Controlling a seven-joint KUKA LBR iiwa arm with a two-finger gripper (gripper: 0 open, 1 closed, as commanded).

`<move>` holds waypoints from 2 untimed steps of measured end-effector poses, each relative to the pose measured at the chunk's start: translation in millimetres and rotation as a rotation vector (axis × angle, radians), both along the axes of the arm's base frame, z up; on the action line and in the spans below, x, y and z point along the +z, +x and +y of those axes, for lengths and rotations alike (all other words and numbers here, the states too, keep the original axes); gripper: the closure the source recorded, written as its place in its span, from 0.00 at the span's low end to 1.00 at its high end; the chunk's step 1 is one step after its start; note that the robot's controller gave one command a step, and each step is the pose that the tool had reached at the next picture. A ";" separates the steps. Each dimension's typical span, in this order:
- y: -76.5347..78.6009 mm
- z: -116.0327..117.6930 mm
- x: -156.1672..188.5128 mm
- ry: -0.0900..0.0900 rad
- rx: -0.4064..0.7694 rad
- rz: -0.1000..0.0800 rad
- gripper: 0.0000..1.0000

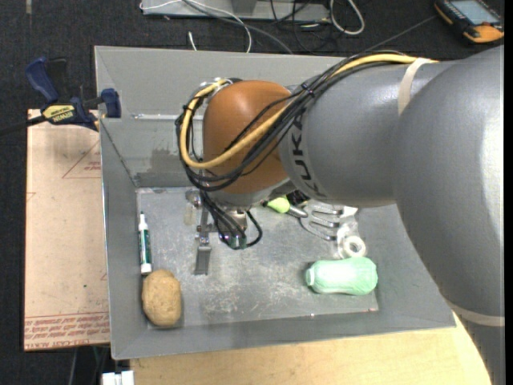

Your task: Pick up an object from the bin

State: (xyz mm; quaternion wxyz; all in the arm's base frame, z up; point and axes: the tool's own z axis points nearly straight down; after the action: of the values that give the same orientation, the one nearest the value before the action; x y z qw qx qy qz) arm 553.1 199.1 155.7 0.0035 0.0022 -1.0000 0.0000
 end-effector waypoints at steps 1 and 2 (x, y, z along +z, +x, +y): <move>2.0 -1.2 4.7 0.001 -0.004 -0.007 0.00; -18.6 35.0 -52.3 0.003 0.288 -0.012 0.00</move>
Offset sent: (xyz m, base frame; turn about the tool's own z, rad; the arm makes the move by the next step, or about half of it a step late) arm -0.0326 0.0537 -0.0857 -0.4357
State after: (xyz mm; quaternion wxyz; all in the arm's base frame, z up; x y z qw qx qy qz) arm 534.4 234.1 103.4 -0.0028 0.1457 -0.9893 -0.0009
